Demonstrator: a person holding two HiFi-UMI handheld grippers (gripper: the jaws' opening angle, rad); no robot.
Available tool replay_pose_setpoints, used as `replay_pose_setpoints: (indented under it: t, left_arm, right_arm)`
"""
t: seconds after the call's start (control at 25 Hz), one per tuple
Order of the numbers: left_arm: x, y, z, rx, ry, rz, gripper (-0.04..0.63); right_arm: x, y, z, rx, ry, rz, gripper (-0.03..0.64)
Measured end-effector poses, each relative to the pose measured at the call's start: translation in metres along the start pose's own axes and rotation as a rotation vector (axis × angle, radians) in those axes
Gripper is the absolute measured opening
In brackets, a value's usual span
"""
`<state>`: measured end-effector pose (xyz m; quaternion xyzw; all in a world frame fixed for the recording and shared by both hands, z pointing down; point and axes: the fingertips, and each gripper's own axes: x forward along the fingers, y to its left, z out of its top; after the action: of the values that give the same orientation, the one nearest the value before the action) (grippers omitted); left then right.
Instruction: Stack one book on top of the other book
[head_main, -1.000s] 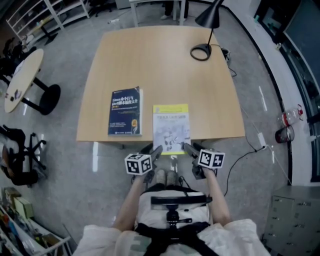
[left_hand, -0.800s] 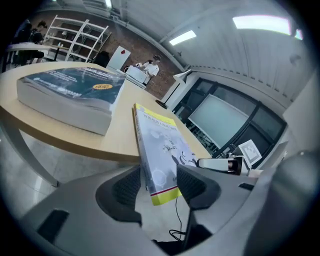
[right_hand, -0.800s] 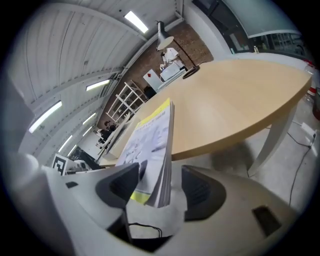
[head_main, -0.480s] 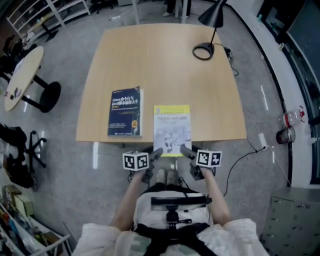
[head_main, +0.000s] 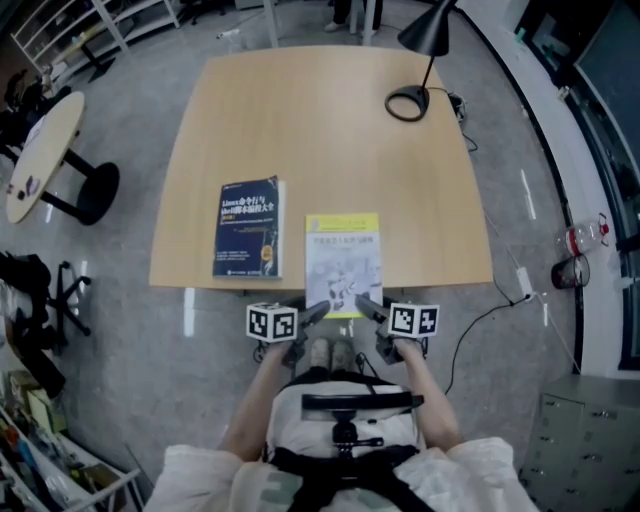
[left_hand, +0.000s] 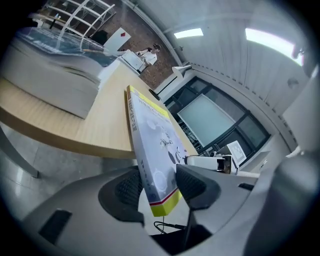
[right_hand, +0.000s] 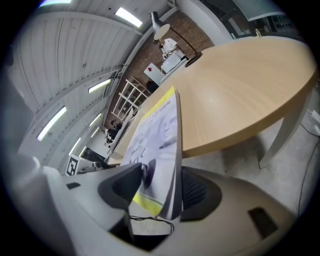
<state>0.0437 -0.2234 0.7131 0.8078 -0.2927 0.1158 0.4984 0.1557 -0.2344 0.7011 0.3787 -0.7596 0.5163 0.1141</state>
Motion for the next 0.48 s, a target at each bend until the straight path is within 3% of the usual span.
replay_pose_setpoints:
  t: [0.2, 0.32, 0.48]
  left_arm:
    - [-0.003, 0.000, 0.001, 0.016, 0.025, 0.060, 0.201]
    - [-0.008, -0.005, 0.002, 0.068, 0.028, 0.072, 0.187]
    - [-0.010, -0.014, 0.005, 0.151, 0.026, 0.109, 0.158]
  right_arm:
    - [-0.002, 0.003, 0.000, -0.029, 0.005, -0.041, 0.225]
    - [-0.006, 0.007, -0.004, -0.041, 0.003, -0.055, 0.219]
    - [-0.016, 0.023, 0.003, -0.183, -0.024, -0.094, 0.141]
